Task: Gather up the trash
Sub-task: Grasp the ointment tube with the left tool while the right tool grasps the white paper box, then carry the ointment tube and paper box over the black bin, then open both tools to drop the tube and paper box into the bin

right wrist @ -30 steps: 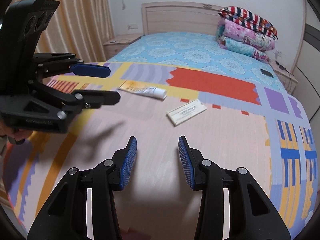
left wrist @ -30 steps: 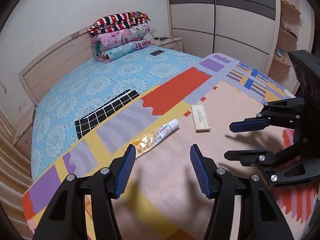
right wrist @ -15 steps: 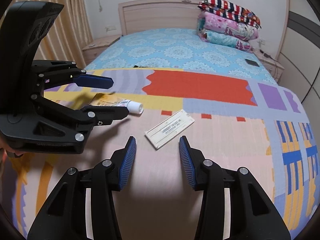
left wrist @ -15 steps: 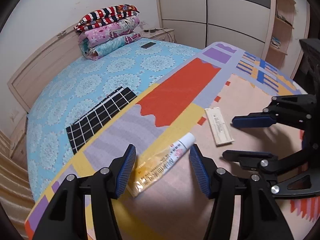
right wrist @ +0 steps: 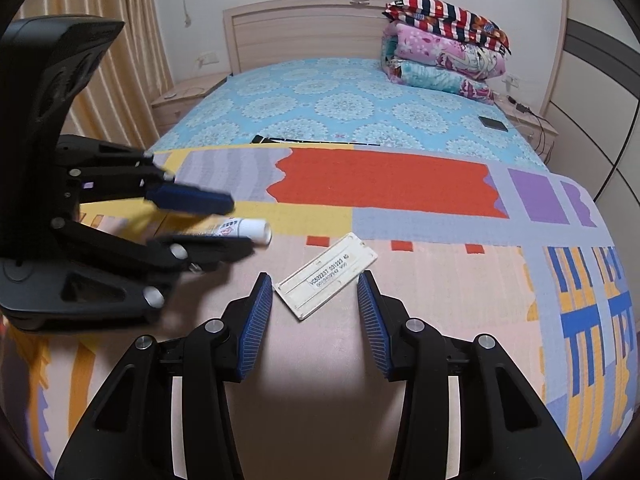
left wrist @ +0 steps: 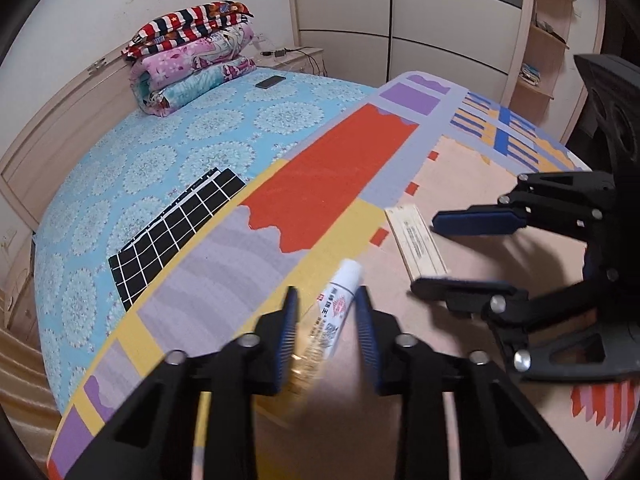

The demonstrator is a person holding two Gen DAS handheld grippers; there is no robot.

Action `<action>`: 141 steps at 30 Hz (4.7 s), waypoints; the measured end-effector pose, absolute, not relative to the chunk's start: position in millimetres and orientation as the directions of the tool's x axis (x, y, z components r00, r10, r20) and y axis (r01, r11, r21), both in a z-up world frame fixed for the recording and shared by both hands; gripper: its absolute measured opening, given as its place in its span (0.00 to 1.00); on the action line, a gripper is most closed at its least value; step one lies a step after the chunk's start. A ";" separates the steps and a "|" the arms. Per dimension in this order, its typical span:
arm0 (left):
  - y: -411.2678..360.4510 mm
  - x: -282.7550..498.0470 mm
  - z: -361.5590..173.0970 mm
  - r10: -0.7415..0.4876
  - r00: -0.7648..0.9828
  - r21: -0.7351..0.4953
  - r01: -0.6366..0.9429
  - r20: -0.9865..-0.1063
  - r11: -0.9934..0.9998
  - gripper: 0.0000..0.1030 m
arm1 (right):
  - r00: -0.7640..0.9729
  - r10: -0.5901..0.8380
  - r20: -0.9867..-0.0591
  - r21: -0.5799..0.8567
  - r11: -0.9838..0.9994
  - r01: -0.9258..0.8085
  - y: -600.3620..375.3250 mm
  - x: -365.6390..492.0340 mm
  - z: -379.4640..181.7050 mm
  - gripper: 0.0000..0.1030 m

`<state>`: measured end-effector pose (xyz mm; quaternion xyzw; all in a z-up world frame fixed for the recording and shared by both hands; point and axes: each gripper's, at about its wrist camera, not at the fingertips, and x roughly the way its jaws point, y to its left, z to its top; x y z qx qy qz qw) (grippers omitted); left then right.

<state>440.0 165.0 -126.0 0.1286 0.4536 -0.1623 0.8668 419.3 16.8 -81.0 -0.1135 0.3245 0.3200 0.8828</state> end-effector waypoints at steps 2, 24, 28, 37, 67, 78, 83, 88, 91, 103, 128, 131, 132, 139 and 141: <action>164.2 437.4 -125.9 -0.154 0.532 0.082 0.394 -0.833 0.916 0.20 | 0.588 0.487 -0.646 0.007 0.774 -0.633 12.4 420.1 -81.1 0.29; 158.1 398.9 -124.5 -0.142 0.543 0.049 0.321 -0.828 0.946 0.18 | 0.634 0.422 -0.648 -0.026 0.820 -0.572 -3.8 420.2 -86.5 0.46; 157.6 397.1 -124.7 -0.141 0.545 0.039 0.304 -0.826 0.952 0.18 | 0.648 0.413 -0.640 0.009 0.847 -0.531 -12.1 425.2 -87.0 0.23; 149.5 375.3 -113.4 -0.143 0.555 0.026 0.285 -0.819 0.958 0.17 | 0.636 0.447 -0.629 0.026 0.829 -0.558 -26.7 410.6 -85.1 0.23; 57.6 216.3 -47.2 -0.128 0.627 0.038 0.244 -0.768 0.969 0.17 | 0.564 0.611 -0.556 -0.006 0.675 -0.738 -118.1 224.1 -44.5 0.23; 28.0 156.2 -48.2 -0.148 0.645 0.008 0.232 -0.750 0.973 0.17 | 0.544 0.642 -0.540 -0.031 0.631 -0.775 -155.2 165.4 -48.5 0.23; 17.1 129.4 -51.1 -0.154 0.655 0.004 0.233 -0.740 0.972 0.17 | 0.531 0.647 -0.548 -0.048 0.609 -0.791 -171.2 145.6 -56.9 0.23; 8.3 102.9 -57.6 -0.164 0.664 -0.016 0.223 -0.730 0.975 0.17 | 0.504 0.656 -0.562 -0.045 0.585 -0.810 -182.8 128.7 -71.9 0.23; 3.0 88.0 -65.6 -0.157 0.666 -0.013 0.215 -0.729 0.976 0.17 | 0.479 0.659 -0.579 -0.045 0.561 -0.826 -186.9 120.6 -84.5 0.23; -12.3 51.1 -109.3 -0.175 0.639 -0.064 0.192 -0.749 0.979 0.17 | 0.424 0.632 -0.648 -0.044 0.525 -0.850 -202.0 102.3 -131.2 0.23; -30.9 62.9 -240.9 -0.244 0.399 -0.212 0.122 -0.884 0.970 0.17 | 0.235 0.490 -0.840 0.084 0.544 -0.835 -179.4 124.2 -254.8 0.23; -33.5 65.9 -254.0 -0.235 0.368 -0.207 0.116 -0.899 0.972 0.17 | 0.207 0.471 -0.858 0.102 0.550 -0.829 -175.5 127.1 -268.7 0.23; -33.1 66.6 -257.5 -0.237 0.361 -0.210 0.112 -0.902 0.971 0.17 | 0.198 0.464 -0.863 0.107 0.551 -0.827 -174.1 127.7 -273.4 0.23; -29.9 70.9 -272.5 -0.233 0.322 -0.220 0.078 -0.917 0.972 0.17 | 0.158 0.449 -0.880 0.128 0.542 -0.830 -167.3 128.2 -286.2 0.23; -29.5 70.0 -272.2 -0.239 0.326 -0.227 0.074 -0.915 0.971 0.17 | 0.152 0.449 -0.881 0.130 0.538 -0.833 -165.2 129.3 -288.5 0.24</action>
